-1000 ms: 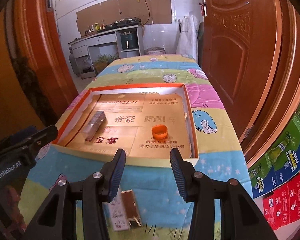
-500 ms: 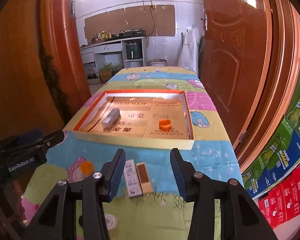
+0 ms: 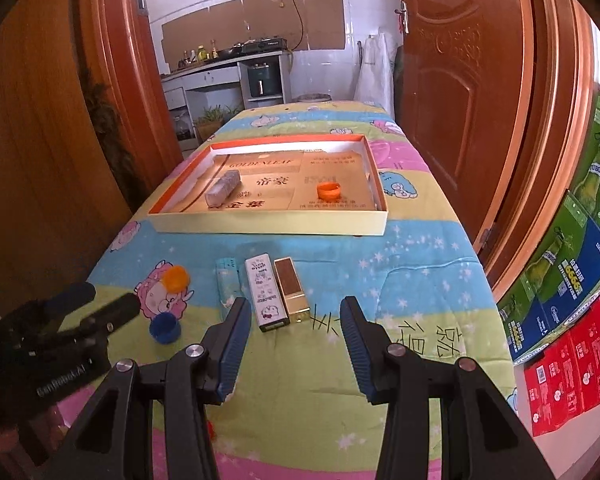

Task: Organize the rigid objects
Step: 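Withdraw both grippers from the box back toward the remaining items, then grasp the blue cap with the left gripper while the right gripper grasps the gold box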

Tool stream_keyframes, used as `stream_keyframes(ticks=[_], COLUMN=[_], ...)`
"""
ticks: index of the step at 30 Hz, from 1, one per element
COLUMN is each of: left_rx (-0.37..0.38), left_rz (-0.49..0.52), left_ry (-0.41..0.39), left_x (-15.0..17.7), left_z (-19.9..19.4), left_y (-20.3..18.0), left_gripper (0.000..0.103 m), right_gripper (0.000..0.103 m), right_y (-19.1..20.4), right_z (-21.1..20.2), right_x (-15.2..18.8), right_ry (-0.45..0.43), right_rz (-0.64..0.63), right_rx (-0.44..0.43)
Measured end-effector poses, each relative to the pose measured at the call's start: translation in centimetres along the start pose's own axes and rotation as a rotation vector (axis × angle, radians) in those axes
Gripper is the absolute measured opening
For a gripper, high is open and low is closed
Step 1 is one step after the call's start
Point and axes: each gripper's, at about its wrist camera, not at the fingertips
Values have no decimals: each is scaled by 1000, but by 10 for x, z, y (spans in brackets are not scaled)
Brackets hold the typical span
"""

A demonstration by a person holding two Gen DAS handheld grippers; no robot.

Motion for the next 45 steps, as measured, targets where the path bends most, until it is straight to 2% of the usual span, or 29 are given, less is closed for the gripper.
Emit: stream_keyframes(ticks=[9, 13, 16, 20, 23, 26, 28, 30, 37, 42, 45], left_rx=[15, -6, -19, -14, -18, -26, -34, -39, -38, -38, -36], left_rz=[11, 0, -4, -47, -44, -38, -29, -24, -13, -5, -5], left_ry=[58, 87, 101, 119, 113, 104, 101, 99, 91, 90, 91], left_x=[7, 11, 14, 15, 14, 14, 15, 15, 16, 16, 16], left_z=[19, 34, 41, 48, 49, 49, 49, 49, 49, 49, 49], left_y=[-8, -7, -6, 0, 0, 0, -1, 0, 1, 1, 2], left_gripper=[72, 72, 66, 64, 62, 51, 40, 36, 33, 33, 33], right_gripper=[46, 46, 46, 46, 46, 46, 46, 46, 45, 41, 33], right_y=[-1, -5, -4, -3, -2, -1, 1, 2, 10, 11, 11], right_z=[12, 24, 31, 41, 48, 55, 60, 65, 82, 91, 94], right_x=[3, 3, 3, 0, -2, -4, -6, -10, -15, -17, -19], right_ry=[21, 42, 50, 62, 68, 74, 78, 78, 98, 112, 115], right_rz=[-25, -22, -32, -42, -50, -62, -75, -95, -170, -175, -170], right_rx=[-12, -19, -19, -32, -36, -41, -44, -47, -22, -28, -30])
Point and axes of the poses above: each gripper's, at about its wrist camera, not at the fingertips, and z roughly the way its jaws point, y to its left, x to its underside, and after that the axes turned 6 degrees about x, right-handed
